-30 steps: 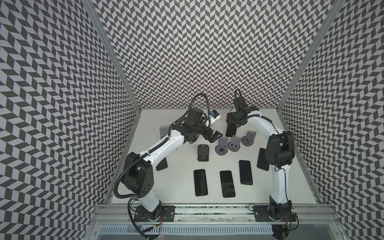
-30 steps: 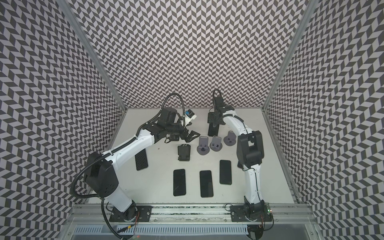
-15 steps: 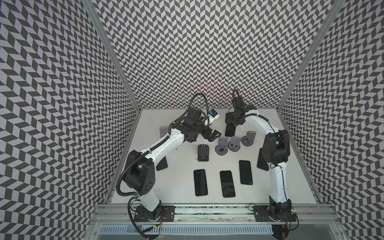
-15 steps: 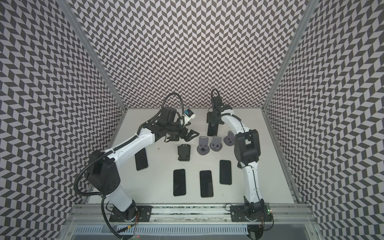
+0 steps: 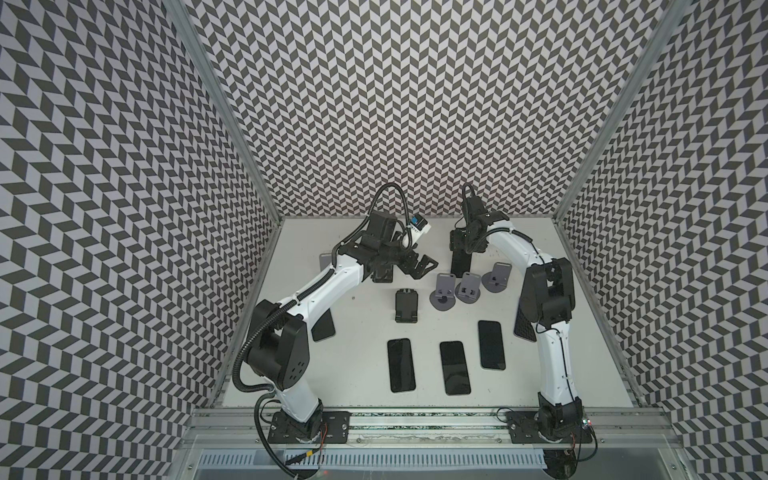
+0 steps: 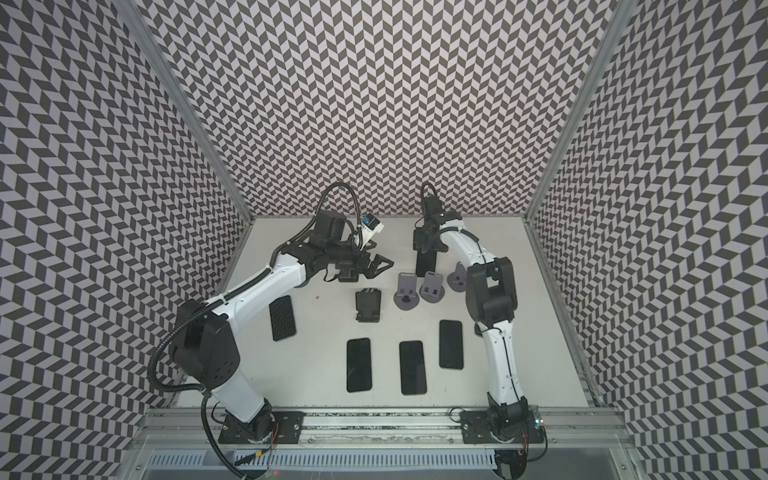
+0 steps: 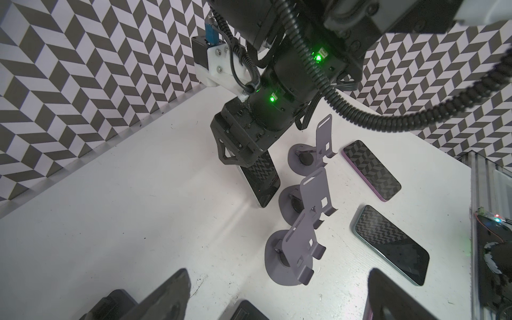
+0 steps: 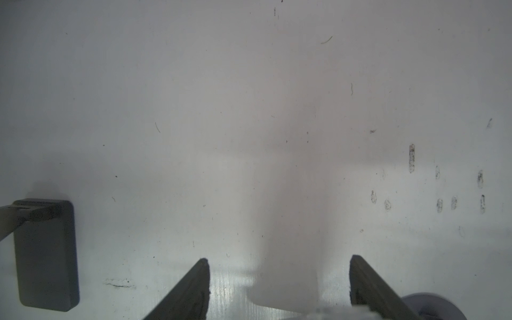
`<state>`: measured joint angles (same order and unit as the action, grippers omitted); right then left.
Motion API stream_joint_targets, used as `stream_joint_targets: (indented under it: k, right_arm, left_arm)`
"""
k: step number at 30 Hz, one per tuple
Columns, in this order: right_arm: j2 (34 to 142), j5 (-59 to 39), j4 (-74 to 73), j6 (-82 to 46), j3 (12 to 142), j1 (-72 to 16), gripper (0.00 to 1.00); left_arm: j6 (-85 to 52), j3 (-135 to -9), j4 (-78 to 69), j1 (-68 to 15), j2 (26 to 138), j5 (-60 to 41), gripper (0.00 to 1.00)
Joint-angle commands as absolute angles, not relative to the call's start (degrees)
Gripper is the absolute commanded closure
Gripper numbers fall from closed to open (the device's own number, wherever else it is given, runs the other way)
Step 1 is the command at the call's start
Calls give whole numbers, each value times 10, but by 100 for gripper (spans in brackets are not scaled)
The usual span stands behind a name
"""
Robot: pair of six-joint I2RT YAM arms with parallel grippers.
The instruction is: Remove the phone from the phone stand
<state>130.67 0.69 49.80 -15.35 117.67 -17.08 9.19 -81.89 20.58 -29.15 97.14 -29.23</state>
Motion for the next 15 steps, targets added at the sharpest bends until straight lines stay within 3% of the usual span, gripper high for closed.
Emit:
stream_joint_targets:
  k: [1, 15]
  right_arm:
    - [1315, 20, 489, -144, 1200, -173, 46]
    - [1313, 22, 492, -144, 1219, -174, 45]
  left_arm:
    - [87, -837, 192, -285, 977, -313, 0]
    - [82, -831, 188, -278, 982, -323, 0]
